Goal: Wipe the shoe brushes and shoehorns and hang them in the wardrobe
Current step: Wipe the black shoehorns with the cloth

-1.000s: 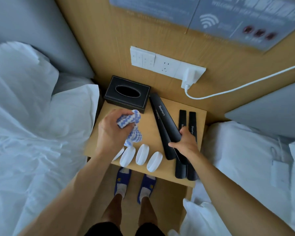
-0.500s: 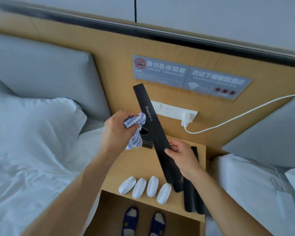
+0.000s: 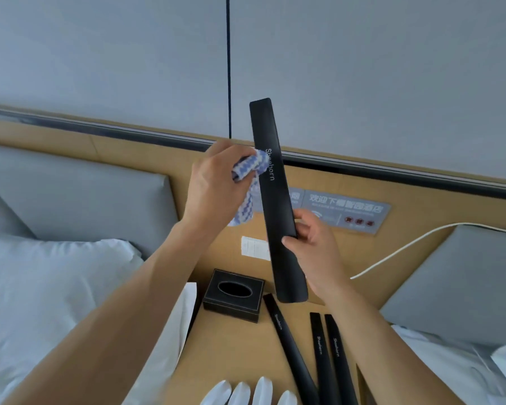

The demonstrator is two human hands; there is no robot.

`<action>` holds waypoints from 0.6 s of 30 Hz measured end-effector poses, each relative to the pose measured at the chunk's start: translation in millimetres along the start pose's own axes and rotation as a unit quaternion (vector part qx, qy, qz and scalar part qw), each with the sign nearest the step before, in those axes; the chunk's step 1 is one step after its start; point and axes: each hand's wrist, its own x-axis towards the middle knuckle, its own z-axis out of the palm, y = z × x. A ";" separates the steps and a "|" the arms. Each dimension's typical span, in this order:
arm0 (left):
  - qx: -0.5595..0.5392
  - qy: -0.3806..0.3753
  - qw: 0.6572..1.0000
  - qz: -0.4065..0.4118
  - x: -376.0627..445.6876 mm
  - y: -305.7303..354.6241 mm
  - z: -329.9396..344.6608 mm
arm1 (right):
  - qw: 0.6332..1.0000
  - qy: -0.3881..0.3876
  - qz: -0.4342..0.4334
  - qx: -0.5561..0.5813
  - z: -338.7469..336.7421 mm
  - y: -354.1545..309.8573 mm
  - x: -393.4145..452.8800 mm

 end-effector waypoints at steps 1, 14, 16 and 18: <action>-0.004 0.013 1.000 0.007 7.0 6.2 -2.4 | 1.000 0.012 -0.011 -0.002 -1.0 -4.0 0.9; 0.061 0.006 0.992 0.108 64.8 52.2 -6.2 | 0.998 0.024 -0.054 -0.026 -23.7 -40.9 -1.9; 0.045 -0.013 0.994 0.101 59.5 56.8 0.1 | 0.999 0.022 -0.042 -0.016 -27.3 -43.0 -1.1; 0.024 -0.036 0.994 0.096 51.5 60.4 5.4 | 0.999 0.028 -0.028 -0.011 -30.5 -43.6 0.1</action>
